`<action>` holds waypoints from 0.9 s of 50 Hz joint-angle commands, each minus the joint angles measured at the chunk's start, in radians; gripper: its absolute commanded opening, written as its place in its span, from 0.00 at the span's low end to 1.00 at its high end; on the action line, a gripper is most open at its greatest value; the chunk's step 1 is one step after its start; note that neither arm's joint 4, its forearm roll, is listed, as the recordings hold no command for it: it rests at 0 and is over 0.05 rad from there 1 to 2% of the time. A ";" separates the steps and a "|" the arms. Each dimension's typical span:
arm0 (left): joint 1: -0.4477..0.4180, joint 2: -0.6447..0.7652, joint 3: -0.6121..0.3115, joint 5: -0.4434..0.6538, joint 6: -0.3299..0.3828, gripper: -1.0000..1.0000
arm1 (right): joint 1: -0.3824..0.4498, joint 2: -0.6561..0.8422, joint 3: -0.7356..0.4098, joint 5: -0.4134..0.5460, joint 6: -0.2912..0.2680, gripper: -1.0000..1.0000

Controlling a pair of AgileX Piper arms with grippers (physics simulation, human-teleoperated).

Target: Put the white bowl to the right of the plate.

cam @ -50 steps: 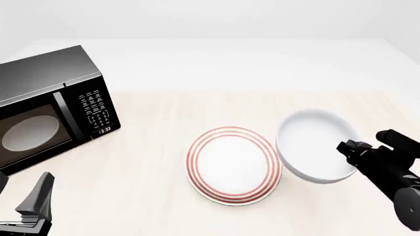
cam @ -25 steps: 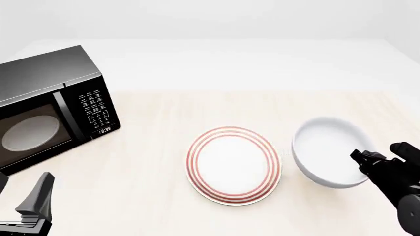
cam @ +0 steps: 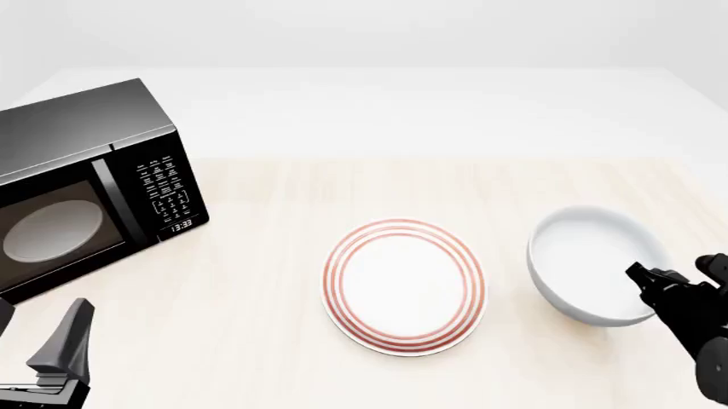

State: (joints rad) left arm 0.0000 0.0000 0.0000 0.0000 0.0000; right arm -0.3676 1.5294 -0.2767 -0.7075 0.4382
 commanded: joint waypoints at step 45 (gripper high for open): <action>0.000 0.000 0.000 0.000 0.000 1.00 | -0.011 0.274 0.042 -0.268 0.059 0.00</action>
State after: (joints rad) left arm 0.0000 0.0000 0.0000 0.0000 0.0000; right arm -0.3976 1.7430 -0.2221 -0.9502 0.4918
